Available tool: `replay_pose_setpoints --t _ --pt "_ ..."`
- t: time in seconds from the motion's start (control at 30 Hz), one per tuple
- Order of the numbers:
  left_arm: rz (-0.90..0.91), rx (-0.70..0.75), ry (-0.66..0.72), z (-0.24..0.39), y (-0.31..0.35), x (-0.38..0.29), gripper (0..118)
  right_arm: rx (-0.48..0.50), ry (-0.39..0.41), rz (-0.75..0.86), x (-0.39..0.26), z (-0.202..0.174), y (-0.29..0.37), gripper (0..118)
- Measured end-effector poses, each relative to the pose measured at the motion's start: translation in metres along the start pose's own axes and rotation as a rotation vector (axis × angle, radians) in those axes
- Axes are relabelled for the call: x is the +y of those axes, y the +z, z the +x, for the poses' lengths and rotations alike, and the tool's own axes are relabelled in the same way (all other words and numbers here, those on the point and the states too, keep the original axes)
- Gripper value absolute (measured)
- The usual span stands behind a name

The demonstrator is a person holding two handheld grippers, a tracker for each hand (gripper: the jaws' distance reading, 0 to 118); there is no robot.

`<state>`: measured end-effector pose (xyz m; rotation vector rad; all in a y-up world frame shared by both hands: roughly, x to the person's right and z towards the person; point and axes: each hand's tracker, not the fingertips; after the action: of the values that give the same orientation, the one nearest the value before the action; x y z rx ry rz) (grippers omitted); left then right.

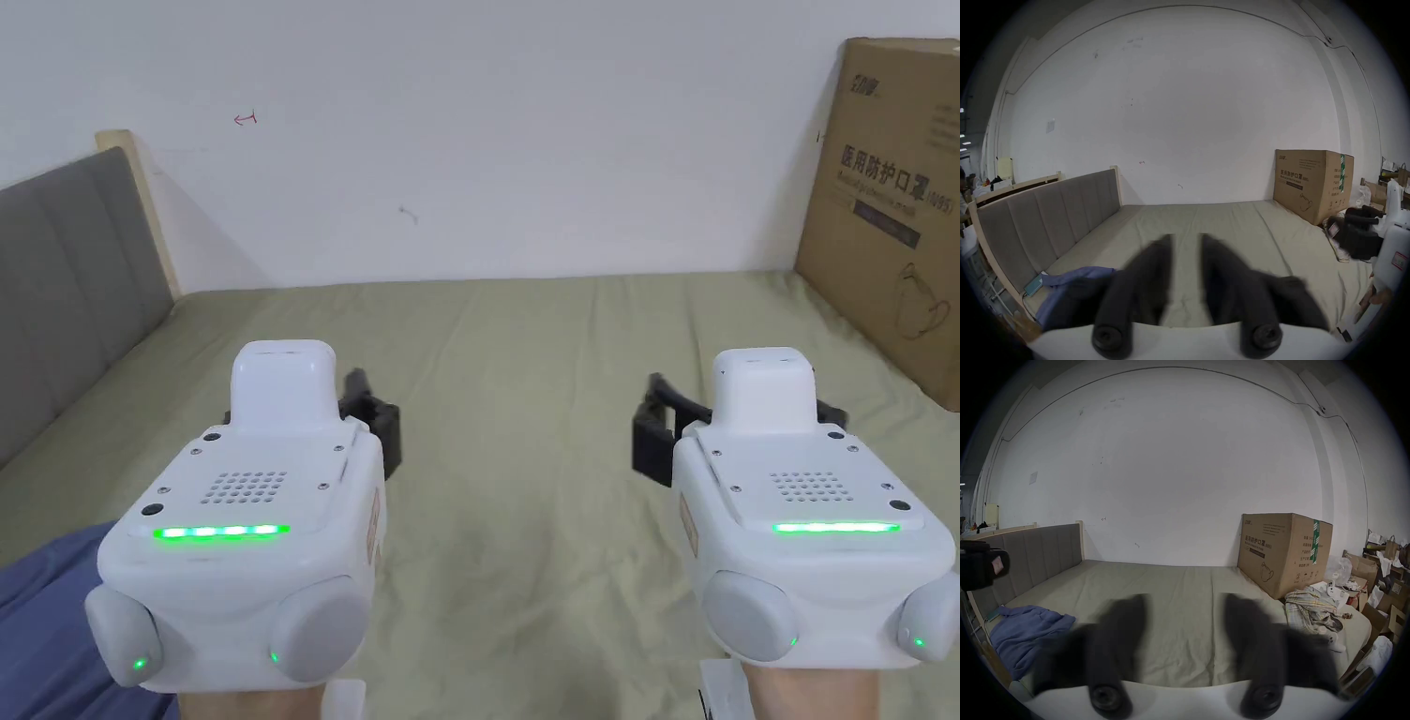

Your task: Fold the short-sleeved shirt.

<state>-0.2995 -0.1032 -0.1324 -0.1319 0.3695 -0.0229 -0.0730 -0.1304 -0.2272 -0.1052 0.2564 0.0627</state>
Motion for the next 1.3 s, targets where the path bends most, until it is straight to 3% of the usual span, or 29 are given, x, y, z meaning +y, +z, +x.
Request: replay_pose_setpoints --t 0.07,0.17,0.2,0.33,0.47,0.57,0.83,0.97,1.13,1.3 --pt "0.01 0.004 -0.006 0.001 0.001 0.0 1 -0.048 0.014 0.009 0.0 -0.001 -0.002 16" --pt "0.022 -0.028 -0.013 -0.001 0.001 0.001 0 -0.026 0.005 0.028 0.001 0.004 0.0 12" --pt "0.031 -0.024 -0.013 0.0 0.001 0.001 0 -0.029 0.009 0.036 0.001 0.003 0.002 1" --pt "0.025 -0.021 -0.01 0.0 -0.001 0.003 0 -0.025 0.03 0.045 0.004 -0.001 -0.002 0" --pt "0.014 -0.009 -0.004 -0.012 0.0 0.005 0 0.046 -0.001 0.034 0.01 -0.01 -0.003 0" --pt "0.015 0.045 0.011 -0.034 0.006 0.008 0 0.083 0.021 0.035 0.013 -0.028 -0.009 0" --pt "-0.013 0.319 0.028 -0.121 0.041 0.009 0 0.327 0.001 0.001 0.019 -0.114 -0.028 0" --pt "-0.055 0.368 0.091 -0.154 0.054 0.001 0 0.431 -0.003 -0.043 0.013 -0.154 -0.029 0" --pt "-0.122 0.413 0.063 -0.174 0.049 -0.012 0 0.486 0.046 -0.066 0.005 -0.186 -0.029 0" --pt "-0.226 0.36 0.082 -0.189 0.017 -0.04 0 0.514 0.067 -0.12 -0.004 -0.193 -0.038 0"
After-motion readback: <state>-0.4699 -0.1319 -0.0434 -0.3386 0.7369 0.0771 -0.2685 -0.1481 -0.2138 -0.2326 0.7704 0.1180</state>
